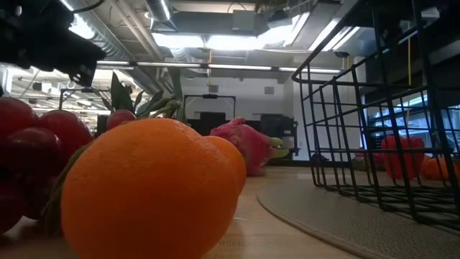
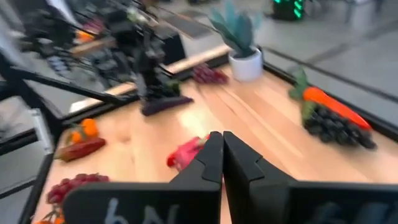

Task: Build produce basket
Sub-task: Put the dragon fruit into the wire basket

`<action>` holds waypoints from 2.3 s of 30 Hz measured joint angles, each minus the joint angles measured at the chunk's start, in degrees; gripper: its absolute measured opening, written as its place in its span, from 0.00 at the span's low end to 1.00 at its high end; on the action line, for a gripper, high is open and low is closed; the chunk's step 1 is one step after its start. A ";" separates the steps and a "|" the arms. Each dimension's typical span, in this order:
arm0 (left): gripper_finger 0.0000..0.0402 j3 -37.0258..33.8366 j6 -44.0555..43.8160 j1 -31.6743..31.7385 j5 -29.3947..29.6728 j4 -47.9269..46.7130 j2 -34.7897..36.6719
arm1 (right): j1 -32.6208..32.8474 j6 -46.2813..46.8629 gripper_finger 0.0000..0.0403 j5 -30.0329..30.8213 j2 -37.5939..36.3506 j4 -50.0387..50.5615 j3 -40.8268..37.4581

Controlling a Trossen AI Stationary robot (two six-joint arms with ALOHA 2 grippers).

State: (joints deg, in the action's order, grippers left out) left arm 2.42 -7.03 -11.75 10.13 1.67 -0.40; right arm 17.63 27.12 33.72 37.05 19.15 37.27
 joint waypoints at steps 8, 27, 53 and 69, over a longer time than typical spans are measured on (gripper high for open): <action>0.09 6.71 0.18 0.00 8.12 -2.73 -0.59 | -3.30 16.56 0.00 0.94 14.24 19.81 16.64; 0.09 32.57 -15.18 3.02 17.50 -34.93 -27.73 | -18.92 7.89 0.15 -27.77 27.04 24.83 27.31; 0.09 34.95 -15.38 5.86 12.66 -35.52 -31.10 | -22.26 -42.88 0.31 -28.88 51.78 12.70 27.31; 0.09 34.95 -15.40 5.86 12.68 -35.54 -31.10 | -23.74 -56.44 0.31 -26.17 61.84 10.95 27.31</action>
State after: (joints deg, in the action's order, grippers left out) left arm 37.36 -22.44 -5.89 22.81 -33.87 -31.51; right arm -6.11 -29.32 7.56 98.89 30.10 64.58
